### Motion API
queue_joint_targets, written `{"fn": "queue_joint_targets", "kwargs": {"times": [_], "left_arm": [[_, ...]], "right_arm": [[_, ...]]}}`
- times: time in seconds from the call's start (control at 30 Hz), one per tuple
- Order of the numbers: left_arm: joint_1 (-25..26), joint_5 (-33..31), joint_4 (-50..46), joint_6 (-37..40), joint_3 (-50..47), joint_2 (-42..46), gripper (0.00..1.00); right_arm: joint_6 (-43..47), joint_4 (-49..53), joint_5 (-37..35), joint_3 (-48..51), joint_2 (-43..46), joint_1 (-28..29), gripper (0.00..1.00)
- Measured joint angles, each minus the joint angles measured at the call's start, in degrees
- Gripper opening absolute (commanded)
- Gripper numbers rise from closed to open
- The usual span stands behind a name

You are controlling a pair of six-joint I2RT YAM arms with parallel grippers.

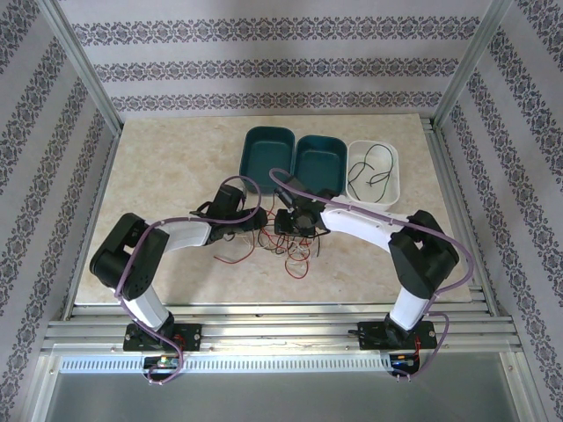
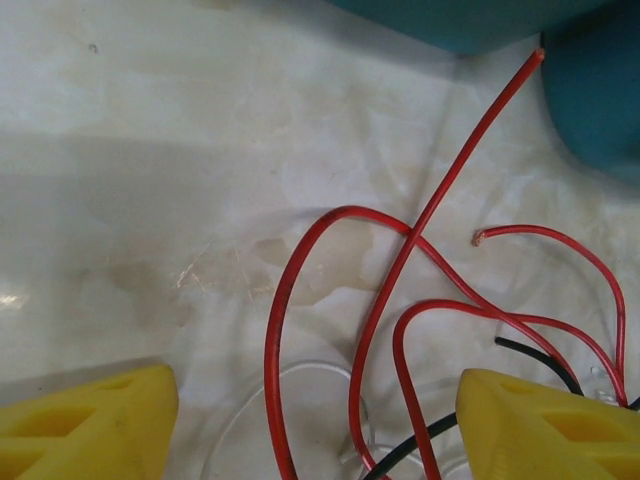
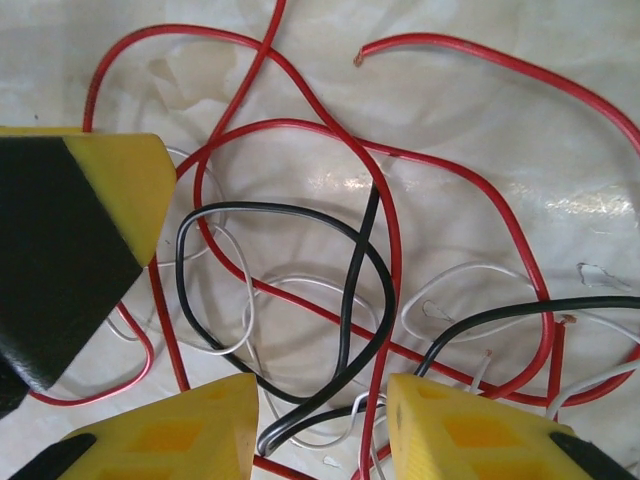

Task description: Untangle the cables

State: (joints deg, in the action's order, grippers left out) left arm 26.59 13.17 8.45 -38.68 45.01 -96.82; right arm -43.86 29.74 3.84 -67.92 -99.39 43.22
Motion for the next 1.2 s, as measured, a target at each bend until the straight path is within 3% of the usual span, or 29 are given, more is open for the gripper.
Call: {"fn": "queue_joint_targets", "kwargs": {"times": [0.4,0.73,0.87,1.03,1.2], "left_arm": [[0.1,1.9,1.6,-1.5,0.1,-0.9,0.62],[0.5,2.9,3.3,-2.8,-0.8,-1.3,0.47],[0.5,2.9,3.9,-3.5,-1.2,-1.7,0.34],[0.7,2.9,4.1,-3.8,-1.4,-1.8,0.25],[0.8,2.9,4.1,-3.9,-1.4,-1.8,0.2]], "right_arm": [[-1.0,-0.3,1.9,-0.5,-2.4,0.8,0.38],[-1.3,-1.5,1.8,-0.5,-3.4,0.9,0.18],[-1.4,-2.2,1.8,-0.5,-3.4,0.9,0.1],[-1.2,-3.1,1.8,-0.5,-3.4,1.3,0.01],[-1.0,-3.0,1.6,-0.5,-2.4,2.1,0.0]]}}
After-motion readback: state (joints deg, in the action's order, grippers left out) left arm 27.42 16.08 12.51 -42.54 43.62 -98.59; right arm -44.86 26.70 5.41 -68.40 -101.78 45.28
